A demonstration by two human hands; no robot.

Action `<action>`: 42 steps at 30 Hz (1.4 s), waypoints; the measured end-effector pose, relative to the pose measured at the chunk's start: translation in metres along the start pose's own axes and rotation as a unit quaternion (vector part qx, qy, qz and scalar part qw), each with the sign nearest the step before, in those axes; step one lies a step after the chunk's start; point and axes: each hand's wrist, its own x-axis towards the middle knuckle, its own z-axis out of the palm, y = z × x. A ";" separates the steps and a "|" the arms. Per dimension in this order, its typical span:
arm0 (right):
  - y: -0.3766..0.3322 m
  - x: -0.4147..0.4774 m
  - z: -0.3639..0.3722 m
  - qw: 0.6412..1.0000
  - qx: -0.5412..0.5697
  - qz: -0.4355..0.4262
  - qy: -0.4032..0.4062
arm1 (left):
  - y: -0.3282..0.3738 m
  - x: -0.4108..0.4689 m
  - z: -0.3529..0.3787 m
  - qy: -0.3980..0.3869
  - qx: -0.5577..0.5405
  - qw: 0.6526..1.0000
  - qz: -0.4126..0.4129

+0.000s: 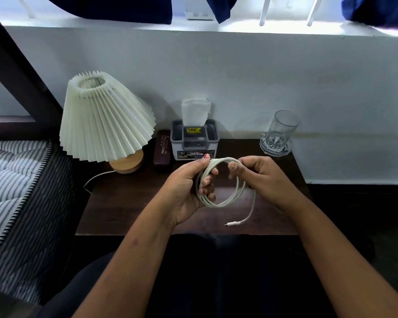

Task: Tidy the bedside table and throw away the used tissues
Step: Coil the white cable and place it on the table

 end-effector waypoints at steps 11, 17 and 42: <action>0.009 0.005 0.012 0.987 0.000 -0.054 0.150 | -0.007 0.003 0.005 0.067 0.019 0.997 0.031; 0.021 0.010 -0.017 0.927 0.094 0.068 0.357 | -0.001 0.010 -0.008 0.151 -0.092 0.982 0.059; 0.026 0.010 0.005 0.959 -0.193 -0.071 0.197 | -0.010 0.002 0.008 -0.050 0.083 0.995 0.036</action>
